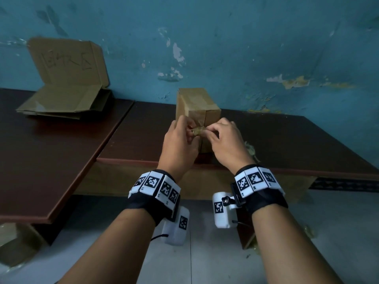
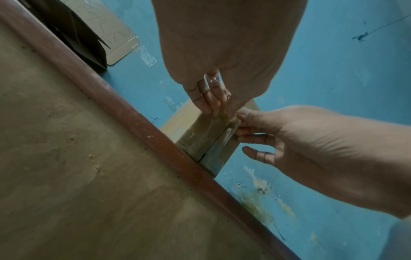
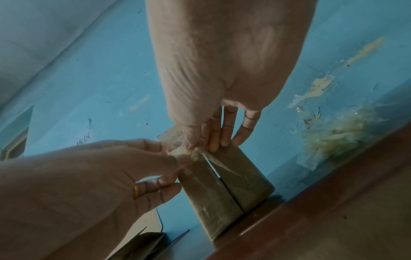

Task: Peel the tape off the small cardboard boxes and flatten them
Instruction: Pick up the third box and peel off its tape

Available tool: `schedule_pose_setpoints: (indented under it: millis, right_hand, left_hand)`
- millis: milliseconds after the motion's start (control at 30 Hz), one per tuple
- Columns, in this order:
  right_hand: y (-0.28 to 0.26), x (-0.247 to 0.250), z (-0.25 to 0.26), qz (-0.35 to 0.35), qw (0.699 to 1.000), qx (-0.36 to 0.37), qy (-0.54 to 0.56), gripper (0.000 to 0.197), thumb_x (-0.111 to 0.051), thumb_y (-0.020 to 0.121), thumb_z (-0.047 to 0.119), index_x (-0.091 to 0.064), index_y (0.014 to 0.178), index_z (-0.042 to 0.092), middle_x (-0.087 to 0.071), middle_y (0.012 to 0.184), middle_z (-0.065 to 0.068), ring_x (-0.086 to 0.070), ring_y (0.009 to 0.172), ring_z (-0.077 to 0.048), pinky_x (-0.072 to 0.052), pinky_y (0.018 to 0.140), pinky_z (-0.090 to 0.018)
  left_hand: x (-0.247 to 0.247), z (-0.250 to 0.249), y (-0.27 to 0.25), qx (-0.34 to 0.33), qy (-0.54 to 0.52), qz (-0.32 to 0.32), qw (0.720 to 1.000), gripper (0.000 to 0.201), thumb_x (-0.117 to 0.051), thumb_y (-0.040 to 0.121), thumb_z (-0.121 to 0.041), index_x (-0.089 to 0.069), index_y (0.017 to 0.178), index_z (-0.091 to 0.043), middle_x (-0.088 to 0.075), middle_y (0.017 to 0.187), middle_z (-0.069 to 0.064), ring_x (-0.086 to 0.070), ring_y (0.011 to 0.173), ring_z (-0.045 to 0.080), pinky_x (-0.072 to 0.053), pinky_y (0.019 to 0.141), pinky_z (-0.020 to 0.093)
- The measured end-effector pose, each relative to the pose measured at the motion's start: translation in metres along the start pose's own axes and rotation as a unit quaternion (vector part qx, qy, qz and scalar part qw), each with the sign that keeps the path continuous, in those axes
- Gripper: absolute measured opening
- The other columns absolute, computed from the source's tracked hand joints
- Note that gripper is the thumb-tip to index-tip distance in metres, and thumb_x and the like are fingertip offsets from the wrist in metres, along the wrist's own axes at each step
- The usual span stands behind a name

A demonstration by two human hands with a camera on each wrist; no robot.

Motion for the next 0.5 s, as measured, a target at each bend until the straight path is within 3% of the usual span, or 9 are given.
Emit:
schedule_pose_setpoints:
  millis: [133,233,300,400,500]
  right_hand:
    - [-0.003,-0.006,-0.002,0.040,0.998,-0.031,0.024,0.028,-0.058,0.110,0.031,-0.073,0.097,0.011,-0.057,0.104,0.002,-0.053,0.106,-0.018,-0.034,0.083,-0.027]
    - [-0.006,-0.006,-0.001,0.057,0.994,-0.064,0.068,0.026,-0.058,0.109,0.038,-0.071,0.105,0.015,-0.067,0.104,0.003,-0.062,0.098,-0.013,-0.041,0.073,-0.028]
    - [-0.007,-0.003,0.000,0.043,0.991,-0.078,0.097,0.020,-0.066,0.104,0.038,-0.064,0.112,0.020,-0.068,0.100,0.007,-0.064,0.093,-0.007,-0.045,0.070,-0.022]
    - [-0.008,0.002,0.003,0.017,0.987,-0.064,0.146,0.044,-0.079,0.090,0.019,-0.047,0.121,0.023,-0.071,0.094,0.006,-0.068,0.088,-0.007,-0.052,0.074,-0.024]
    - [-0.006,0.004,0.006,0.003,0.989,-0.014,0.149,0.039,-0.084,0.084,0.005,-0.060,0.112,0.022,-0.072,0.089,0.001,-0.069,0.079,-0.010,-0.056,0.073,-0.022]
  left_hand:
    - [0.006,0.001,0.001,-0.019,0.019,-0.043,0.999,0.014,-0.077,0.095,-0.011,-0.071,0.108,-0.011,-0.059,0.103,0.000,-0.055,0.078,0.009,-0.050,0.074,0.027]
    - [0.005,0.002,0.000,-0.039,0.031,-0.050,0.998,0.007,-0.073,0.099,-0.012,-0.073,0.105,-0.007,-0.061,0.105,0.004,-0.060,0.083,0.017,-0.054,0.074,0.037]
    - [0.004,0.004,0.001,-0.037,0.031,-0.053,0.997,0.008,-0.071,0.101,-0.013,-0.073,0.102,-0.005,-0.062,0.104,0.006,-0.062,0.084,0.024,-0.055,0.075,0.044]
    - [0.005,0.008,0.003,-0.002,0.026,-0.057,0.998,0.013,-0.068,0.103,-0.017,-0.073,0.102,-0.005,-0.060,0.104,0.005,-0.062,0.090,0.026,-0.053,0.081,0.044]
    - [0.007,0.009,0.004,0.033,0.020,-0.040,0.998,0.021,-0.061,0.108,-0.023,-0.073,0.104,-0.005,-0.061,0.104,0.005,-0.059,0.093,0.023,-0.047,0.081,0.038]
Point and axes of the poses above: each hand's wrist, its own y-axis towards the middle knuckle, its own x-axis out of the back of the hand, z = x × y, the point moved 7 cm from there along y, towards the middle knuckle
